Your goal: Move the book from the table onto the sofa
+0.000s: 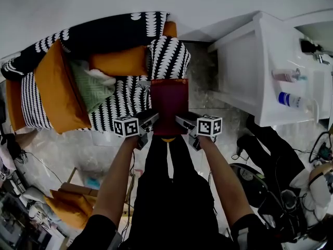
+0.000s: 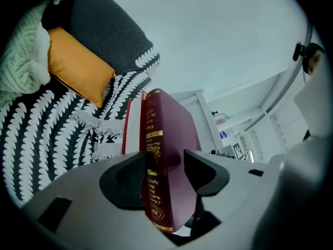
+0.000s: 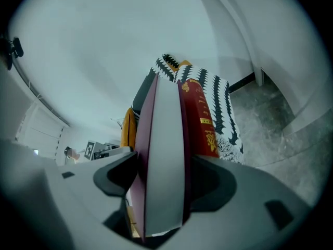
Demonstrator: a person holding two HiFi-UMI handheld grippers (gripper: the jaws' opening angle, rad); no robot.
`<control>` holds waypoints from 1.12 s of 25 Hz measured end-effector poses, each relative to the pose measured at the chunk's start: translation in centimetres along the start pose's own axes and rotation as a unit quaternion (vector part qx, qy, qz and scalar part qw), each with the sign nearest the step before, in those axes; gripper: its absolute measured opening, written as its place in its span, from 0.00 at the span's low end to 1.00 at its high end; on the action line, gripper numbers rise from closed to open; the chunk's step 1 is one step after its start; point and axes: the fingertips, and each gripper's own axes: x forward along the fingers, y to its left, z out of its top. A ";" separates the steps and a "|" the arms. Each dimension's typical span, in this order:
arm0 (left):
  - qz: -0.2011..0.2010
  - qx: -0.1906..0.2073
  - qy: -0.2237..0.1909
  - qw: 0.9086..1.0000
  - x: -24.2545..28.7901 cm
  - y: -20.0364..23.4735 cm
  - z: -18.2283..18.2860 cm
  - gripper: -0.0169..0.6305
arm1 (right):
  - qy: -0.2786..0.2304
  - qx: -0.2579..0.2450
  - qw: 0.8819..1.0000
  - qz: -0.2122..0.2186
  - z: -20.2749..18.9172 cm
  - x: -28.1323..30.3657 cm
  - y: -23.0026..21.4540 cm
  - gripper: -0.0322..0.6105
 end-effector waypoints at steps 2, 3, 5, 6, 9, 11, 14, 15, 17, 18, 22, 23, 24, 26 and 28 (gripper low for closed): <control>0.002 0.001 -0.002 1.000 0.0 0.0 0.1 0.38 | -0.004 -0.002 1.000 -0.005 0.1 -0.2 -0.1 0.51; 0.004 0.002 -0.002 1.000 0.1 0.1 0.1 0.37 | -0.005 -0.005 1.000 -0.007 0.1 -0.2 -0.1 0.51; 0.009 0.007 -0.001 1.000 0.2 0.2 0.0 0.36 | -0.005 -0.011 1.000 -0.011 0.1 -0.3 -0.1 0.51; 0.013 0.011 0.002 1.000 0.2 0.2 0.0 0.35 | -0.005 -0.014 1.000 -0.013 0.1 -0.4 0.0 0.51; 0.022 0.021 0.009 1.000 0.3 0.4 0.0 0.35 | 0.000 -0.024 0.999 -0.021 0.2 -0.3 0.1 0.51; 0.027 0.029 0.013 0.999 0.4 0.5 0.1 0.35 | 0.006 -0.031 0.999 -0.027 0.3 -0.3 0.1 0.51; 0.036 0.037 0.015 0.999 0.3 0.9 0.1 0.34 | 0.011 -0.034 0.999 -0.027 0.2 -0.4 0.5 0.51; 0.038 0.037 0.015 0.998 0.1 1.0 0.1 0.34 | 0.010 -0.032 0.999 -0.026 0.2 -0.4 0.7 0.51; 0.041 0.037 0.016 0.998 -0.1 1.2 0.1 0.34 | 0.004 -0.024 0.999 -0.024 0.3 -0.5 1.0 0.51; 0.042 0.038 0.017 0.998 -0.1 1.2 0.1 0.34 | -0.002 -0.018 1.000 -0.024 0.5 -0.6 1.0 0.51; 0.041 0.039 0.022 0.998 0.2 1.2 0.1 0.34 | -0.031 0.008 0.999 -0.027 1.1 -1.3 0.4 0.51; 0.042 0.039 0.024 0.998 0.2 1.2 0.1 0.34 | -0.037 0.010 0.999 -0.029 1.3 -1.5 0.3 0.51; 0.042 0.040 0.026 0.998 0.2 1.3 0.1 0.34 | -0.042 0.011 0.999 -0.032 1.4 -1.8 0.3 0.51; 0.041 0.041 0.031 0.998 0.1 1.3 0.0 0.34 | -0.052 0.011 0.998 -0.036 1.6 -2.3 0.2 0.51; 0.039 0.043 0.032 0.998 0.2 1.1 0.0 0.34 | -0.050 0.006 0.998 -0.037 1.6 -2.6 0.0 0.51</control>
